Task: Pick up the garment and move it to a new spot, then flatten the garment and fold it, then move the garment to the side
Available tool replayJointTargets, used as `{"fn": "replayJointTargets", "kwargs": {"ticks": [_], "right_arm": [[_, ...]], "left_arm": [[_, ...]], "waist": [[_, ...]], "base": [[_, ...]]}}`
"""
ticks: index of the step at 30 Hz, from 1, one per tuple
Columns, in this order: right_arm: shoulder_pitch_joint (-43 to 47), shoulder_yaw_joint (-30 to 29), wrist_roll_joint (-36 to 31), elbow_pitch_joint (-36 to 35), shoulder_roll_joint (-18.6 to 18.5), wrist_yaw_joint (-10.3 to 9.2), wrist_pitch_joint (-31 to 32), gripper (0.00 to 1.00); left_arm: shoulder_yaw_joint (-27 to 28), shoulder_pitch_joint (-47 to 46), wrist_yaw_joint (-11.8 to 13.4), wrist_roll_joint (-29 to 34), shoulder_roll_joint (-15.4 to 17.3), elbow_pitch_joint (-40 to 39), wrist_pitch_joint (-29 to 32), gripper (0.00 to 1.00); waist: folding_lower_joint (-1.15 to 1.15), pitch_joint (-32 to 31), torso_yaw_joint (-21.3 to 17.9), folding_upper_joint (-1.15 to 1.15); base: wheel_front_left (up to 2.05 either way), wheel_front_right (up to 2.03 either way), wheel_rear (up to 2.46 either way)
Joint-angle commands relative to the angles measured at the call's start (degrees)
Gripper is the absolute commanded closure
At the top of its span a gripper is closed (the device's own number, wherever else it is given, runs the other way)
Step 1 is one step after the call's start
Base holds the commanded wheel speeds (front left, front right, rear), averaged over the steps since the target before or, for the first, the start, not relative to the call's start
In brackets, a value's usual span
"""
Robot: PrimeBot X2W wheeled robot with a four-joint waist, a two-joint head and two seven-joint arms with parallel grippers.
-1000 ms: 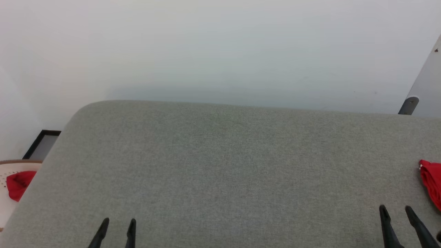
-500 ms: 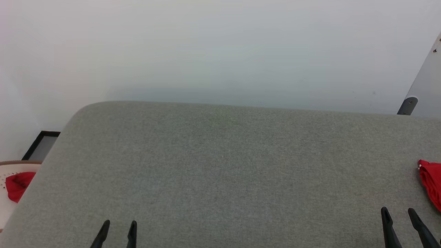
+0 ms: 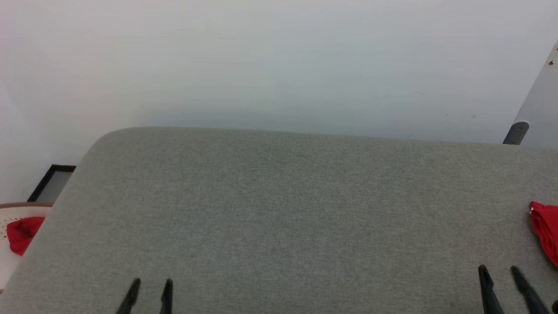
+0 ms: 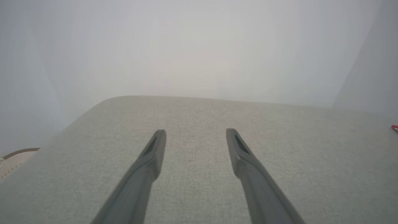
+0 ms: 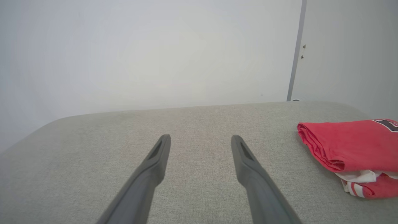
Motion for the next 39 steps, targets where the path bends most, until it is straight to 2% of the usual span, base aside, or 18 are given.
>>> {"fn": "replayJointTargets", "kwargs": {"ticks": [1, 4, 21, 39], "right_arm": [[-0.02, 0.02, 0.05, 0.26, 0.01, 0.00, 0.01, 1.00], [0.42, 0.11, 0.19, 2.05, 0.50, 0.00, 0.06, 1.00], [-4.13, -0.31, 16.65, 5.43, 1.52, -0.01, 2.63, 1.00], [-8.05, -0.64, 30.90, 8.35, 2.39, -0.01, 4.83, 1.00]], "left_arm": [[-0.04, -0.01, 0.00, -0.07, -0.06, 0.23, 0.01, 1.00], [-0.33, 0.61, 0.01, -0.37, -0.75, 1.89, 0.10, 1.00], [0.95, -3.86, -0.02, -17.95, -2.06, 3.86, 4.69, 1.00], [2.13, -7.66, -0.07, -33.04, -3.27, 5.42, 8.74, 1.00]], "waist": [[0.00, 0.00, 0.00, 0.00], [0.00, 0.01, -0.01, 0.00], [0.00, 0.69, -0.68, 0.00], [0.00, 1.41, -1.37, 0.00]], "base": [[0.00, 0.00, 0.00], [0.00, 0.00, 0.00], [0.00, 0.00, 0.00], [0.00, 0.00, 0.00]]}}
